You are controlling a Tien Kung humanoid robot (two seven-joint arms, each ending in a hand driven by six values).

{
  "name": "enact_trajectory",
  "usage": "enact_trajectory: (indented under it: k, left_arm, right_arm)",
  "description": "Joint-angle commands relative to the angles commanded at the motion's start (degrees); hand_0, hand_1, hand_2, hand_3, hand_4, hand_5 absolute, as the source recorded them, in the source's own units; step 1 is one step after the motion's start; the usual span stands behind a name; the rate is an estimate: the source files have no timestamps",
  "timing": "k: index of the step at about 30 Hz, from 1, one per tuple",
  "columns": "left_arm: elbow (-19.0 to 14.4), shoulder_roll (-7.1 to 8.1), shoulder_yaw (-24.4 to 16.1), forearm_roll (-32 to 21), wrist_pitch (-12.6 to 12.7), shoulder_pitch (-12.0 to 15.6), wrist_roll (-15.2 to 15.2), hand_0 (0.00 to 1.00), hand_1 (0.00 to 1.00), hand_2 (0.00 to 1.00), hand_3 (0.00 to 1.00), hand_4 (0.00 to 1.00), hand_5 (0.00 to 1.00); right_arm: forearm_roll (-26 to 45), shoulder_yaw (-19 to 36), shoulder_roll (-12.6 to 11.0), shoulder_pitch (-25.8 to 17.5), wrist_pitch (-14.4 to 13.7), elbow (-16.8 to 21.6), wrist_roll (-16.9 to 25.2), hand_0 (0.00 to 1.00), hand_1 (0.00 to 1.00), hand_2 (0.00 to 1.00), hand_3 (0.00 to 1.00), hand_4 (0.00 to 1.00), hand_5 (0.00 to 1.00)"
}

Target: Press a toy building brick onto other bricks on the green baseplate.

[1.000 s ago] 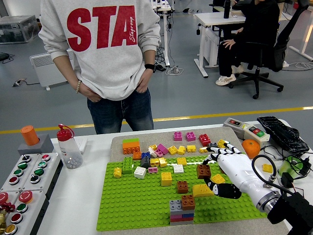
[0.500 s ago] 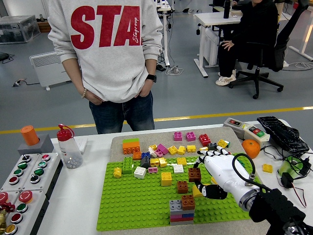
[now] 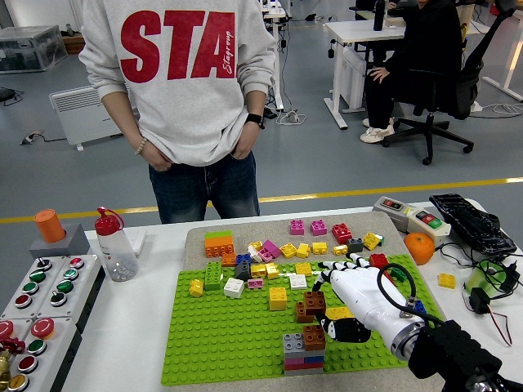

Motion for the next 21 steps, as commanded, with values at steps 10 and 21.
enact_trajectory:
  k: [10, 21]
  left_arm:
    - [0.0, -0.02, -0.1, 0.1, 0.0, 0.1, 0.1, 0.66, 0.677, 0.703, 0.576, 0.303, 0.998]
    - [0.0, -0.05, -0.4, 0.5, 0.0, 0.4, 0.2, 0.659, 0.677, 0.703, 0.576, 0.302, 0.998]
  right_arm:
    - [0.7, 0.0, 0.1, 0.3, -0.8, 0.0, 0.5, 0.998, 0.908, 0.888, 0.53, 0.529, 0.264]
    - [2.3, 0.6, 0.4, -0.2, -2.7, 0.0, 3.1, 0.998, 0.905, 0.881, 0.529, 0.527, 0.265]
